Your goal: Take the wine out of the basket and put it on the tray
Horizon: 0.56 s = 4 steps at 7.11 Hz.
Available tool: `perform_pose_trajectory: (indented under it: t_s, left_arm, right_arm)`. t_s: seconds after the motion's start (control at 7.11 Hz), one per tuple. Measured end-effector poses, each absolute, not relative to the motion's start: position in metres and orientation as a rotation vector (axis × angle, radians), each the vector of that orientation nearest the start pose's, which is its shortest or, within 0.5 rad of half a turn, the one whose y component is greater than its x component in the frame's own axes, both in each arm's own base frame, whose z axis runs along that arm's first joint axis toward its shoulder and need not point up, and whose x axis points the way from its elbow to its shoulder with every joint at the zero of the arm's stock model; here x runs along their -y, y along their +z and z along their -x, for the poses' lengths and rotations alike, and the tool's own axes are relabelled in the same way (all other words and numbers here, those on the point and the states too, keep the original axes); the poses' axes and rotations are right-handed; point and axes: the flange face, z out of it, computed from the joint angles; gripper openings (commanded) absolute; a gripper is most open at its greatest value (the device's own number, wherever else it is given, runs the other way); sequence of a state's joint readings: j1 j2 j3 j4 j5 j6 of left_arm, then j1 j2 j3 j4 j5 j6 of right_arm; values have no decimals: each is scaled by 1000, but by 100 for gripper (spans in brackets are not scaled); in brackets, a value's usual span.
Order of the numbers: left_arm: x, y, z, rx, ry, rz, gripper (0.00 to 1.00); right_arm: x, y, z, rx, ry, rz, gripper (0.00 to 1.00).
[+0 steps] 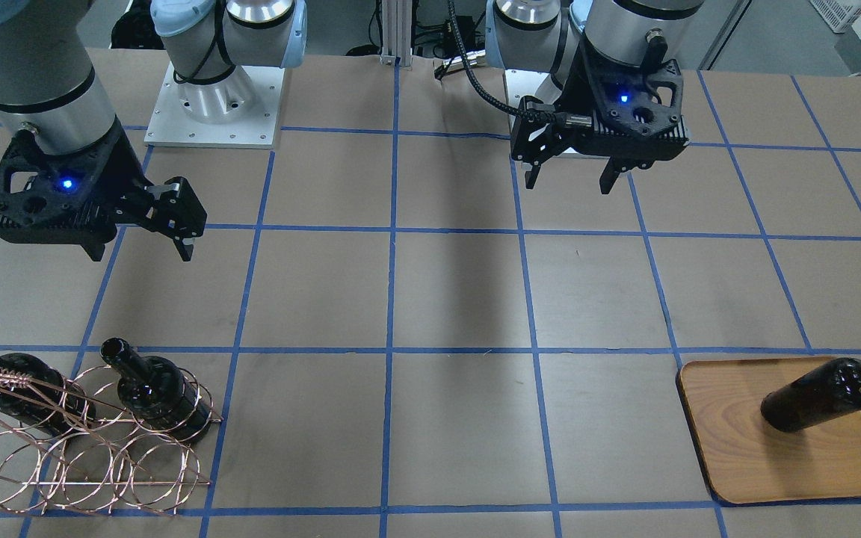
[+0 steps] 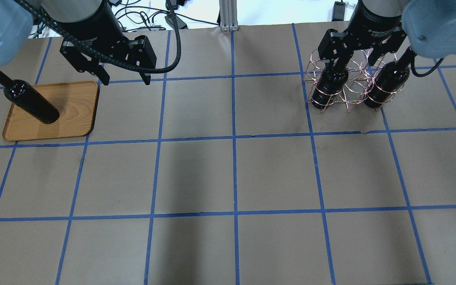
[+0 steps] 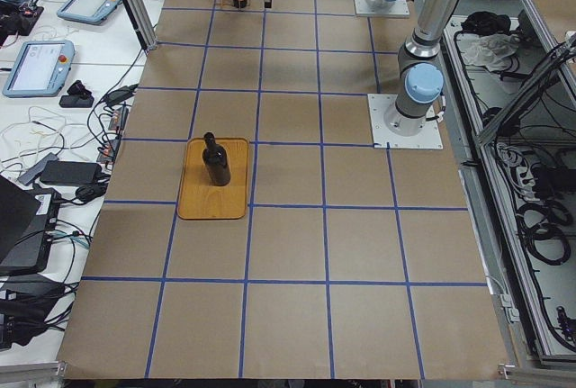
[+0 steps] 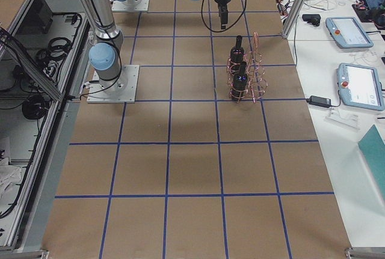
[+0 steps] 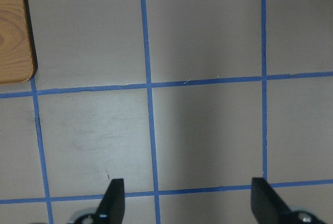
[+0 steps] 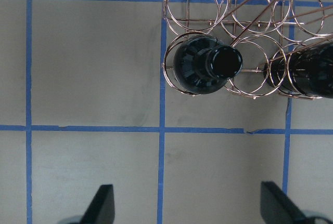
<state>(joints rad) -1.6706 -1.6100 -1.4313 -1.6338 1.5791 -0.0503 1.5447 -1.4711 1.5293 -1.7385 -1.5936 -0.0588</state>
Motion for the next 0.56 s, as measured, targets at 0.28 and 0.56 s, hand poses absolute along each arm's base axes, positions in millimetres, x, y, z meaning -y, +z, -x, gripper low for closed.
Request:
perform_pose_trajectory:
  t_s: [0.28,0.56]
  left_arm:
    - [490,530,182,-3115,-69,-80,100]
    - [489,530,182,-3116,-73,-89,100]
  right_arm:
    - [547,475,-117,-3163,-175,41,100]
    - [545,478,-116,-3168,-180,32,100]
